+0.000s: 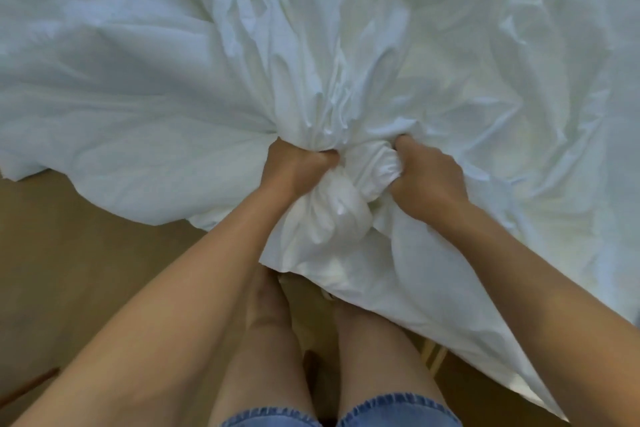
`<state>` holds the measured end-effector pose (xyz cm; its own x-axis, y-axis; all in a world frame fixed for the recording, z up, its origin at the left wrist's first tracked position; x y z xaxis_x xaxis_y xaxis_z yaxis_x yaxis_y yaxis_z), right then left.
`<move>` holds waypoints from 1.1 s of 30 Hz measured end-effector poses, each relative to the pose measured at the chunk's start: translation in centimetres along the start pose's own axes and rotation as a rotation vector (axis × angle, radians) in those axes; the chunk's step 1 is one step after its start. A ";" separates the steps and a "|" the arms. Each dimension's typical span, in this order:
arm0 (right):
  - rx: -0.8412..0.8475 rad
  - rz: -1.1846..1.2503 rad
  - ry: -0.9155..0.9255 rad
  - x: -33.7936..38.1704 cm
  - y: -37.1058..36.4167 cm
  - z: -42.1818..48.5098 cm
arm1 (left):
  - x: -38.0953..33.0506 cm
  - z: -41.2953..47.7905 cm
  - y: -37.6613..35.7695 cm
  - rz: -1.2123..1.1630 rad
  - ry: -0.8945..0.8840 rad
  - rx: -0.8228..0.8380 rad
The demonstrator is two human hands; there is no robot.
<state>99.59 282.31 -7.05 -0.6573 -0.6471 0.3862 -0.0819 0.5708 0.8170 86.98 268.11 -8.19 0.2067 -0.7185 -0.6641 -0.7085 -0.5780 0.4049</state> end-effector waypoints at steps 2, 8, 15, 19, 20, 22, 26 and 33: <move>0.012 0.010 0.076 0.3 2.0 -0.9 | 0.9 -0.4 2.6 0.041 -0.005 -0.083; 0.143 0.071 0.115 0.4 1.7 -2.2 | 4.9 0.2 10.6 0.201 0.074 -0.238; 0.174 0.019 0.007 -0.6 1.1 -1.0 | 7.8 1.8 14.7 0.102 0.086 -0.300; 0.044 -0.352 0.096 2.4 -0.2 -1.2 | 8.0 1.7 12.6 -0.054 0.067 -0.200; 0.004 -0.369 0.175 3.9 -0.8 -1.4 | 8.0 1.3 12.2 -0.096 0.048 -0.180; -0.051 -0.351 0.331 6.8 -2.6 -1.8 | 8.7 0.1 11.7 -0.219 -0.004 -0.126; 0.089 -0.507 0.377 9.9 -6.3 -0.3 | 10.7 -2.5 8.8 -0.389 -0.013 -0.092; 0.127 -0.634 0.418 11.9 -7.6 3.3 | 9.5 -2.4 4.5 -0.356 0.062 -0.229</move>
<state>89.93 271.91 -10.06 -0.1199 -0.9927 0.0107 -0.4509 0.0641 0.8903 87.37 257.78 -11.20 0.4567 -0.4767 -0.7511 -0.4193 -0.8600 0.2908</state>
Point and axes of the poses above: each hand's wrist, its own z-axis towards the middle knuckle, its own y-axis out of the back of the hand, x = y × z, the point moved 3 cm from there along z, towards the middle knuckle, and after that the axes turned 3 degrees about x, right-handed, at the moved point
